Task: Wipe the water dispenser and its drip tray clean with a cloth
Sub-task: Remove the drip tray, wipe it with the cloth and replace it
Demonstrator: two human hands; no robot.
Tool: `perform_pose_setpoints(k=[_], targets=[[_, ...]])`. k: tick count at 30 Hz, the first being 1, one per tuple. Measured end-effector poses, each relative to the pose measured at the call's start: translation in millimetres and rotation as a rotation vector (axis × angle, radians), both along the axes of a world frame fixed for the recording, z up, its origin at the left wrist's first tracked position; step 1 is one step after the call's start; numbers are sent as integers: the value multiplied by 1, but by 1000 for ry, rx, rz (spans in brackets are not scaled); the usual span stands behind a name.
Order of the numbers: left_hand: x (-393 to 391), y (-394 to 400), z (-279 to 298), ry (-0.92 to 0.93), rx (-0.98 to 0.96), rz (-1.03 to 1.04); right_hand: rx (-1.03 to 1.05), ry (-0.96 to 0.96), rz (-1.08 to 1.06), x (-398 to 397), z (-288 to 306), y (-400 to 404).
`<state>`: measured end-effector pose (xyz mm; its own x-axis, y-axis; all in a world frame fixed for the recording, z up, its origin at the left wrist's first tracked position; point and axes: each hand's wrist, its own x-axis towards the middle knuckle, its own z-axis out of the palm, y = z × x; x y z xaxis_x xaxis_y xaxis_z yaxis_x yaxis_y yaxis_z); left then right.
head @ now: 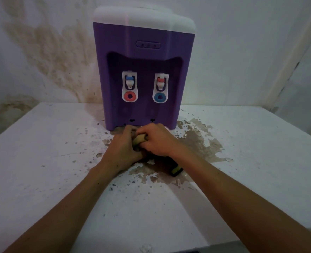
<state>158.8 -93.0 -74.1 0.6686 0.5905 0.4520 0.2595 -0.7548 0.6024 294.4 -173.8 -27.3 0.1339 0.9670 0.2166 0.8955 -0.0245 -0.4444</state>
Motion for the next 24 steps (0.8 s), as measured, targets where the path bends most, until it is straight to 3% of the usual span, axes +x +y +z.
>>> perform_pose_setpoints(k=[3, 7, 12, 15, 18, 24], targets=[[-1, 4, -2, -5, 20, -13, 59, -1, -17, 0, -3, 0], [-8, 17, 2, 118, 24, 8, 195, -35, -242, 16, -6, 0], [-22, 26, 23, 342, -58, 0, -41, -56, -200, 13, -1, -4], [-27, 24, 28, 393, -74, 13, -24, -64, -154, 1, -2, 0], [-33, 19, 28, 321, -79, 60, -7, -92, -133, -12, -7, 3], [-50, 3, 16, 120, -42, 75, 140, 98, 84, -40, -7, -4]])
